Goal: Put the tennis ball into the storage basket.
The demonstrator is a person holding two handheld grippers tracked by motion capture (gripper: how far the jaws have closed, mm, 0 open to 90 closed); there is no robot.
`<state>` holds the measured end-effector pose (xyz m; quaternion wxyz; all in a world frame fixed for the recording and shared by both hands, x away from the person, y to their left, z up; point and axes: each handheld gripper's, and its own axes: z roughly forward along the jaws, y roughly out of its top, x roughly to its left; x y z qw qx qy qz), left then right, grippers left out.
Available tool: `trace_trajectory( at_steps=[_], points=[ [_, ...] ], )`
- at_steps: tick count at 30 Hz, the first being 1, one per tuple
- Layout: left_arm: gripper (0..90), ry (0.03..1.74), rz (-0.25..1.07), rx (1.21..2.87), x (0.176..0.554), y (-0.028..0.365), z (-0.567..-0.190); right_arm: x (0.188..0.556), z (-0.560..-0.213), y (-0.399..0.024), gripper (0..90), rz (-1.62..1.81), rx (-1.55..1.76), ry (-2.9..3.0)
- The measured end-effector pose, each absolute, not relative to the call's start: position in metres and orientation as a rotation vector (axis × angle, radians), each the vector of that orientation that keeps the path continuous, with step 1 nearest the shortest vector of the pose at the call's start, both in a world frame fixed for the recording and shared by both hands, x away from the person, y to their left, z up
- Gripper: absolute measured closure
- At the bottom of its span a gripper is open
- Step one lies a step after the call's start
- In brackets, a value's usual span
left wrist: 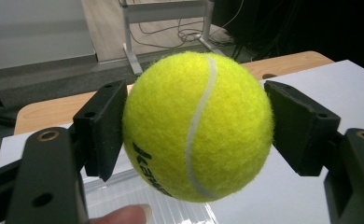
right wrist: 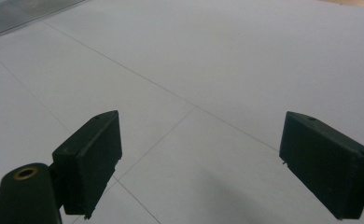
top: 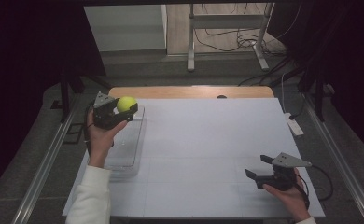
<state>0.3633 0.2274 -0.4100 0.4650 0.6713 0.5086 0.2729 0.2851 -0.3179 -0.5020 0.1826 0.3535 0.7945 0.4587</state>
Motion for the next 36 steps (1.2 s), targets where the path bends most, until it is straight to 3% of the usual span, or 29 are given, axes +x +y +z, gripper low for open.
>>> trace_trajectory(
  at_steps=[36],
  points=[
    [26.5,1.426,0.671,1.680,0.397,0.261,-0.417,0.285,-0.502,-0.319,13.6,1.306,1.007,2.238]
  ],
)
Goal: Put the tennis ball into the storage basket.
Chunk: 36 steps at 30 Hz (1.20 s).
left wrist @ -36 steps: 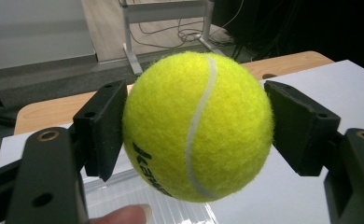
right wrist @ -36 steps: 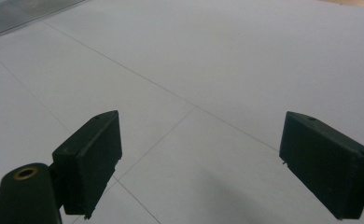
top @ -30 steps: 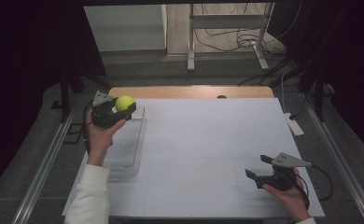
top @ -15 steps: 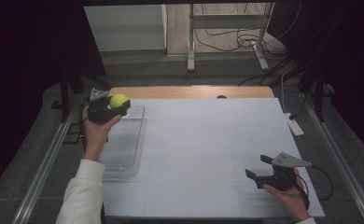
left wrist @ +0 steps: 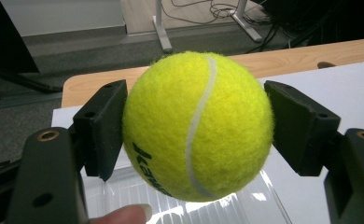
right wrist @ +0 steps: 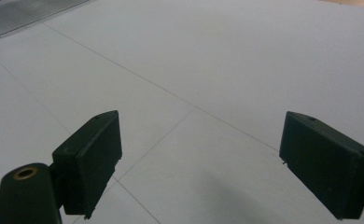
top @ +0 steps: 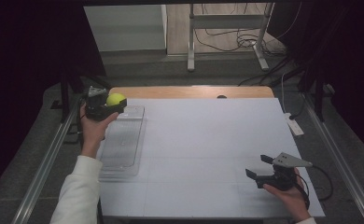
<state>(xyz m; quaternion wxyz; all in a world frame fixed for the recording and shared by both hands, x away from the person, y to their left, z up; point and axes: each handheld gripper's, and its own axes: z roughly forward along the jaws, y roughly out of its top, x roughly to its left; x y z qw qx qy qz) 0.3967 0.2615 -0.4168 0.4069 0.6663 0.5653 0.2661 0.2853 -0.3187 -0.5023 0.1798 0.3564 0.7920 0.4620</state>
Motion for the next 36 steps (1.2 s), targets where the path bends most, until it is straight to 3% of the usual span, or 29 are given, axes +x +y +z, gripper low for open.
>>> trace_trajectory(
  at_steps=[36],
  points=[
    [26.4,1.523,0.648,1.756,0.408,0.277,-0.434,0.285,-0.503,-0.318,13.6,1.291,1.008,2.244]
  ],
)
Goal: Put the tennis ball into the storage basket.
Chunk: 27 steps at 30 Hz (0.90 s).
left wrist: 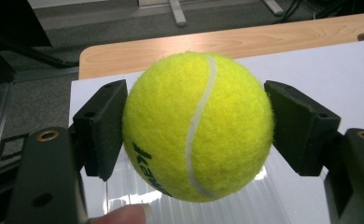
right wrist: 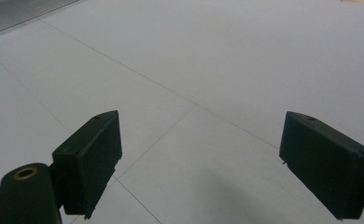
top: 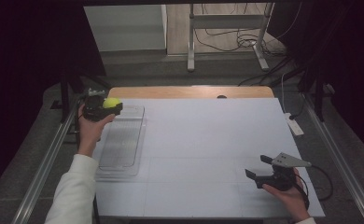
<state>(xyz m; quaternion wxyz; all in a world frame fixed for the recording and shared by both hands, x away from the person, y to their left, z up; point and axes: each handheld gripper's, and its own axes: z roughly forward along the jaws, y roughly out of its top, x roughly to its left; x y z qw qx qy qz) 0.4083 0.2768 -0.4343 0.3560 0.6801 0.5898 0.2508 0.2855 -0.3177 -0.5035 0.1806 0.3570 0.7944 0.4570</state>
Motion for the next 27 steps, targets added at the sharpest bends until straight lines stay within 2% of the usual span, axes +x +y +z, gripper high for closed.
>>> trace_trajectory(
  at_steps=[27],
  points=[
    [26.4,1.586,0.612,1.856,0.422,0.279,-0.455,0.286,-0.504,-0.318,13.6,1.287,1.008,2.247]
  ],
)
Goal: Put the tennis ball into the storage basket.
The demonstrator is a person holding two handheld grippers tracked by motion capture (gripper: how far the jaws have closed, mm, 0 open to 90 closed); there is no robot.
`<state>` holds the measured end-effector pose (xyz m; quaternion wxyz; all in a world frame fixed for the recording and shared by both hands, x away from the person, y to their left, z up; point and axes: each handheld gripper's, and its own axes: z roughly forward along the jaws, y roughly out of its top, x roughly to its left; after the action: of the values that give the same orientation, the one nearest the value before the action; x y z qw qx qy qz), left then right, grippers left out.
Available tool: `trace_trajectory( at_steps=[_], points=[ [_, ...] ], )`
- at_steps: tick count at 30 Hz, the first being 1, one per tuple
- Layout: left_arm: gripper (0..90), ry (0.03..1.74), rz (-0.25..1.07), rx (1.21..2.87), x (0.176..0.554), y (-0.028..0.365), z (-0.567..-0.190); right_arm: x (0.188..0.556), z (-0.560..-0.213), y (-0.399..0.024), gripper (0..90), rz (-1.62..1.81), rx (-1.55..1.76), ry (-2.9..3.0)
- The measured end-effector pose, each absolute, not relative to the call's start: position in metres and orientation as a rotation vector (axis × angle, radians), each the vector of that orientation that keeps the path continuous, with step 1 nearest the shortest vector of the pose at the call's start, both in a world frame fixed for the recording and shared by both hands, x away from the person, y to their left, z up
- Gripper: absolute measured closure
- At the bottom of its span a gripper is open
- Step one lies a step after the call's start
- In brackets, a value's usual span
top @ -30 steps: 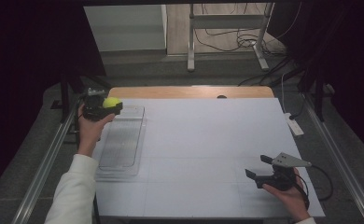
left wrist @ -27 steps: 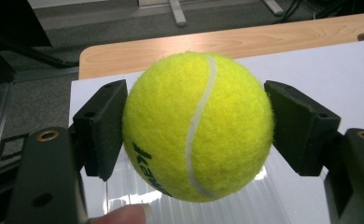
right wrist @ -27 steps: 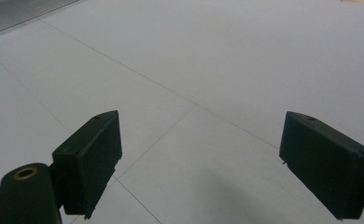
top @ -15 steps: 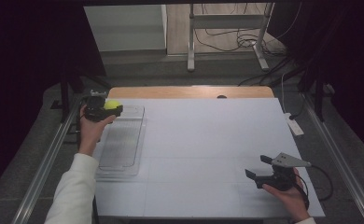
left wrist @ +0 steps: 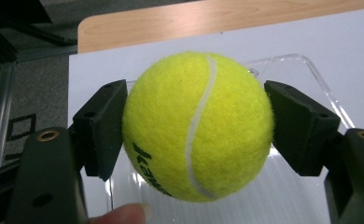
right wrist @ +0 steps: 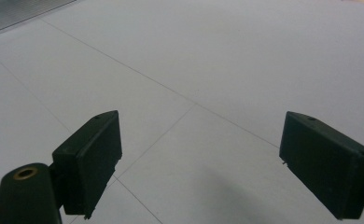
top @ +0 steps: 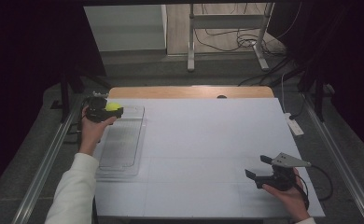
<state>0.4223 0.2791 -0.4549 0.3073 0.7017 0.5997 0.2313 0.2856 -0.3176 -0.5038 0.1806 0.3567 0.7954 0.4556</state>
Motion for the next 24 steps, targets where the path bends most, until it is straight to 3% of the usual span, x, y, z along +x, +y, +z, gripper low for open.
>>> trace_trajectory(
  at_steps=[24],
  points=[
    [26.4,1.629,0.559,1.956,0.432,0.274,-0.474,0.285,-0.504,-0.317,13.6,1.289,1.006,2.246]
  ],
)
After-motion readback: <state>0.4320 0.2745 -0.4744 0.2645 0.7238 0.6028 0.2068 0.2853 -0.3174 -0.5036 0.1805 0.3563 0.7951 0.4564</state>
